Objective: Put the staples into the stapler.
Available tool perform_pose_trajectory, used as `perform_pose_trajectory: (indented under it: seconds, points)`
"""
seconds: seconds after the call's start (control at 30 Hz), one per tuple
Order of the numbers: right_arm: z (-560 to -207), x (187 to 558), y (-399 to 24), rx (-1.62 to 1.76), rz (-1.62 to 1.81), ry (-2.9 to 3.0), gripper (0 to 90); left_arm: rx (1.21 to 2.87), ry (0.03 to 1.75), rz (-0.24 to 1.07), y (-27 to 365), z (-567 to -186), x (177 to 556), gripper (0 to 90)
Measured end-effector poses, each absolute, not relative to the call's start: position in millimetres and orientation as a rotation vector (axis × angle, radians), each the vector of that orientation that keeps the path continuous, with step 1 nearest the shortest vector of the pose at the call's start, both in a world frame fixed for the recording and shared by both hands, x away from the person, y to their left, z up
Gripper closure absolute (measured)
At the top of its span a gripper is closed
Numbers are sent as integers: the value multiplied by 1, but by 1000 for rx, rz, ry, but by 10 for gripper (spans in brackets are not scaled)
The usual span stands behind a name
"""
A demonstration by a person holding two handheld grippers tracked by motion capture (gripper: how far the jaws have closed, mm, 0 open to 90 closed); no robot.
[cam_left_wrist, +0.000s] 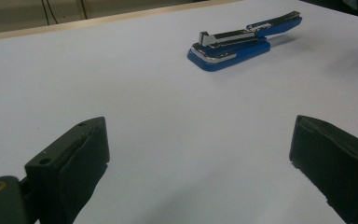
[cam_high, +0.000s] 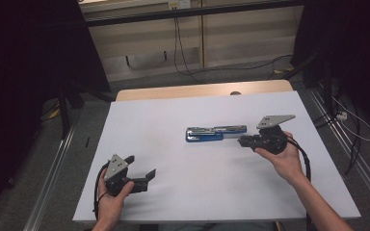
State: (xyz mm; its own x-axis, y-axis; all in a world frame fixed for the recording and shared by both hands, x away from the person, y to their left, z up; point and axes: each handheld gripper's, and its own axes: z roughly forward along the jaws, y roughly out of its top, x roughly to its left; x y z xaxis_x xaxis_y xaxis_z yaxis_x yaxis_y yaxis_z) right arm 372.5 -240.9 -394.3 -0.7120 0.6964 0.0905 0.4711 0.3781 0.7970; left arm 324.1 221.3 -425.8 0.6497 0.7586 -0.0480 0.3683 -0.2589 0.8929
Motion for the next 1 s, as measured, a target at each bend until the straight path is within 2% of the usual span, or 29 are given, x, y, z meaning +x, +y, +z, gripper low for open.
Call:
perform_pose_trajectory:
  seconds: [1.0]
  points:
    - [-381,411,-206,966,1257,2403,791,1845,906,495,226,-424,325,49]
